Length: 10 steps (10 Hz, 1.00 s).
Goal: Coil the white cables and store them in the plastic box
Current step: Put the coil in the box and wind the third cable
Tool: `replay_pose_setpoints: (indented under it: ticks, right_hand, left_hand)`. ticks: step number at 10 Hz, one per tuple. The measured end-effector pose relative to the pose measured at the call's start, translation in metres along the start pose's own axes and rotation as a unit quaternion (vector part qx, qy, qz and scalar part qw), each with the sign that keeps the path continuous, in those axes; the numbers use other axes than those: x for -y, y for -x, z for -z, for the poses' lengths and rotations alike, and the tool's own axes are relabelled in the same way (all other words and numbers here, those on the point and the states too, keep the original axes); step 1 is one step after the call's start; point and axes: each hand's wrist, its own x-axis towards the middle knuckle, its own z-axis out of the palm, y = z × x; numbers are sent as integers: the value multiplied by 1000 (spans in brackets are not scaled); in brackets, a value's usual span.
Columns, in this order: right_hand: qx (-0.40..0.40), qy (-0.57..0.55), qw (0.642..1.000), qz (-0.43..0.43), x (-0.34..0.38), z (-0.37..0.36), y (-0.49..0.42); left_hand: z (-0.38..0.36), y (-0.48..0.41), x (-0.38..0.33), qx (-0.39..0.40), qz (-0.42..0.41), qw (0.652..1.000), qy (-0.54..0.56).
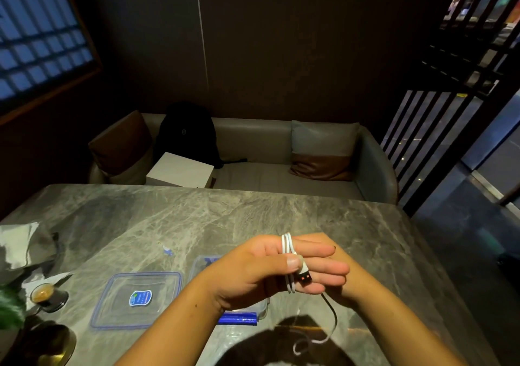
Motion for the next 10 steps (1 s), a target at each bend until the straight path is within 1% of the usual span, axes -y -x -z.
replay_pose_setpoints:
  ticks: [1,2,3,4,6,7,9,10]
  right_hand:
    - [363,-344,860,97,-10,4,29]
    - [376,-263,865,201,-17,10,32]
    - [399,-232,858,226,-16,9,41]
    - [393,-257,835,287,-27,20,45]
    - [379,-212,829,352,-36,29,38]
    - [350,-198,829,389,-41,43,30]
    - [313,-208,826,420,-45,68,10]
    - [269,-223,831,434,-46,85,2]
  left_hand:
    - [5,0,0,-8,-5,999,35]
    - [8,-1,2,-24,-1,998,53]
    - [11,-2,3,-40,-5,997,63]
    - [16,-4,4,-59,-20,995,73]
    - [23,-6,8,-90,-2,996,29]
    - [25,-5,10,-99,5,995,35]
    - [29,-5,12,-91,45,994,37]
    - [29,-5,14,-85,65,994,23]
